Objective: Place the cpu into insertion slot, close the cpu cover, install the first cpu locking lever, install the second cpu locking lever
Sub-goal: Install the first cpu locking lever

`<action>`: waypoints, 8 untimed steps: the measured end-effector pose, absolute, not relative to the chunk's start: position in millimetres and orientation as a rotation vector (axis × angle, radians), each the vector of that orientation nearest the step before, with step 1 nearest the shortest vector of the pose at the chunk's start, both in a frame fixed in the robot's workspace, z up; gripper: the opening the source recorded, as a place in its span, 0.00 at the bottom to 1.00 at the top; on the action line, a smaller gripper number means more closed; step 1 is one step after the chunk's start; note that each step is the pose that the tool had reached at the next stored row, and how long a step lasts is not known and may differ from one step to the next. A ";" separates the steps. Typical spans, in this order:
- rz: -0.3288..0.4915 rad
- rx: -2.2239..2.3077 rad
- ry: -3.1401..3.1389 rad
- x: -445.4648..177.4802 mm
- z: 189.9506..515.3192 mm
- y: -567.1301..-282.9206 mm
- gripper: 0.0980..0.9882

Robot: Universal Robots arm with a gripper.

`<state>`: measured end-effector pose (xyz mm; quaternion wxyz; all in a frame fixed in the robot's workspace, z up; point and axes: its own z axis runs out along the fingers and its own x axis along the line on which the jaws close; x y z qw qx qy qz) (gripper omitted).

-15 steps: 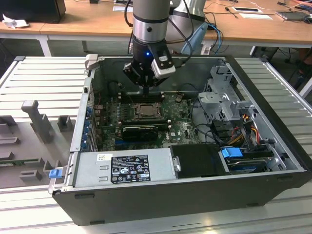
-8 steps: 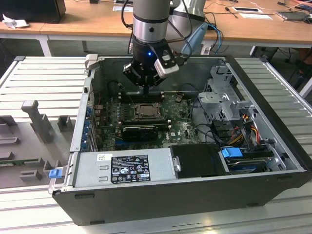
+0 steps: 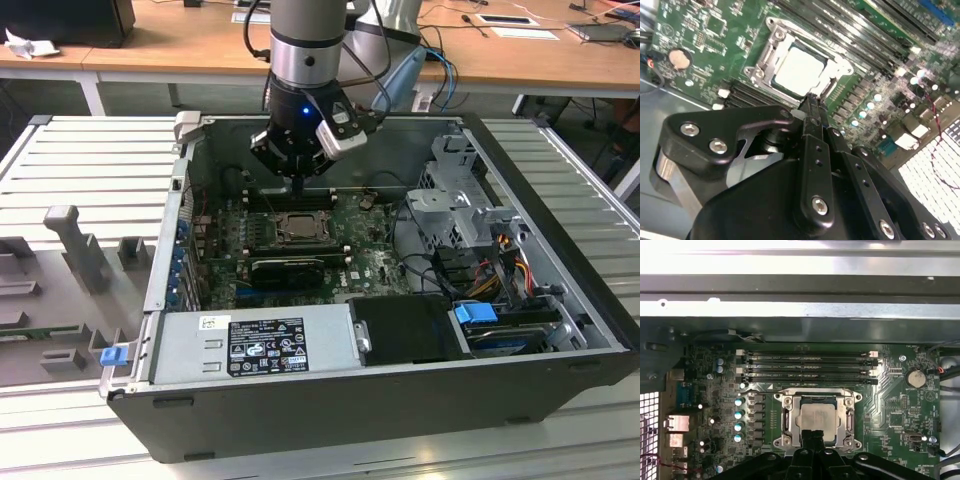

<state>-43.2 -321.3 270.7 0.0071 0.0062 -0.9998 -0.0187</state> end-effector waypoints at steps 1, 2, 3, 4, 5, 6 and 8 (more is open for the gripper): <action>-0.058 0.019 -3.127 -46.5 270.7 -321.3 0.01; -0.058 0.020 -3.127 -49.3 270.6 -321.3 0.01; -0.058 0.019 -3.127 -51.9 270.5 -321.3 0.01; -0.058 0.019 -3.127 -54.6 270.4 -321.2 0.01; -0.058 0.020 -3.127 -59.2 270.2 -321.3 0.01; -0.058 0.021 -3.127 -63.3 270.1 -321.3 0.01; -0.058 0.021 -3.127 -70.6 269.9 -321.3 0.01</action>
